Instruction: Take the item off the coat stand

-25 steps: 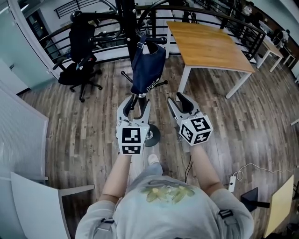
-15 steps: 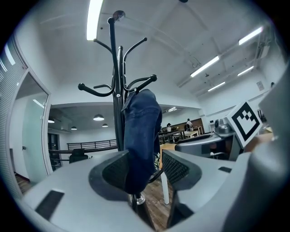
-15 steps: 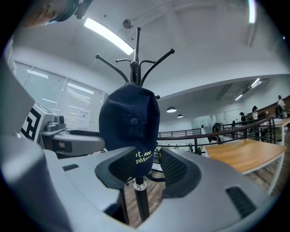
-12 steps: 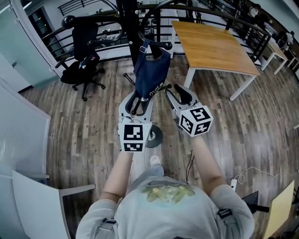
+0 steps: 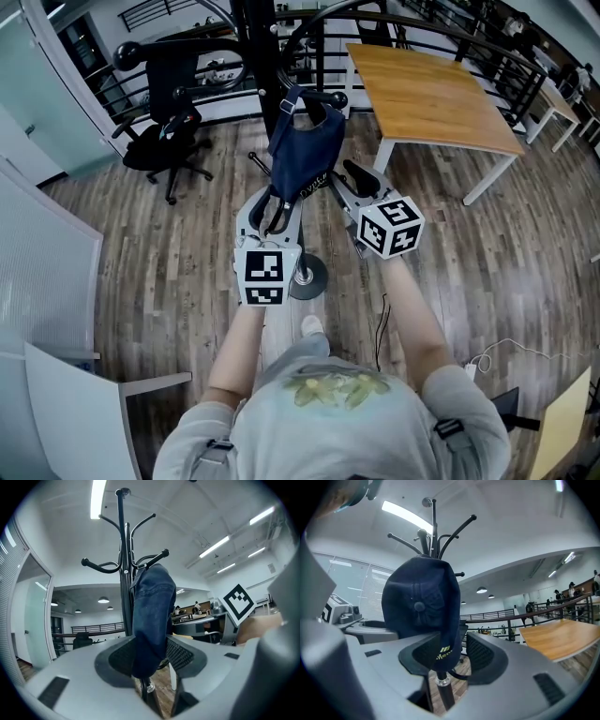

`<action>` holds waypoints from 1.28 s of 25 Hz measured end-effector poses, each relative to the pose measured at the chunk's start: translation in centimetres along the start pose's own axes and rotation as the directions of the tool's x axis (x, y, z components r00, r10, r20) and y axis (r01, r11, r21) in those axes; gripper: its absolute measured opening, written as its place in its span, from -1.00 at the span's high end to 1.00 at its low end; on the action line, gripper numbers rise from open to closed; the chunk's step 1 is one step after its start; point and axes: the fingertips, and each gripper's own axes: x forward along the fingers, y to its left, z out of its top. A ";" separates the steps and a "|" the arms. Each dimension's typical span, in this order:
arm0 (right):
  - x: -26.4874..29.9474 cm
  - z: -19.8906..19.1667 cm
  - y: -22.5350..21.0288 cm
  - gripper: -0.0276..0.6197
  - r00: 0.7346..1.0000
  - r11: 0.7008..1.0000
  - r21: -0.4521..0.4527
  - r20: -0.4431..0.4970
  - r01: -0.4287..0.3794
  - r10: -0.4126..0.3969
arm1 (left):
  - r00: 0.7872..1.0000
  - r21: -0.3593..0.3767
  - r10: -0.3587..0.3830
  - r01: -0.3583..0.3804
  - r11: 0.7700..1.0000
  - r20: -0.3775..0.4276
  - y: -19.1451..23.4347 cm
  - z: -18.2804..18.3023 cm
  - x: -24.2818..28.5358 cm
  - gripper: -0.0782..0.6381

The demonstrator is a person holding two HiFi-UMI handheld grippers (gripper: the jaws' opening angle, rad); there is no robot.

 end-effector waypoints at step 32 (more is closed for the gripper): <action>0.2 0.9 1.5 0.77 0.999 0.999 -0.044 0.041 -0.020 0.022 | 0.999 0.037 0.025 -0.026 0.999 0.025 0.9 0.9 -0.4 0.50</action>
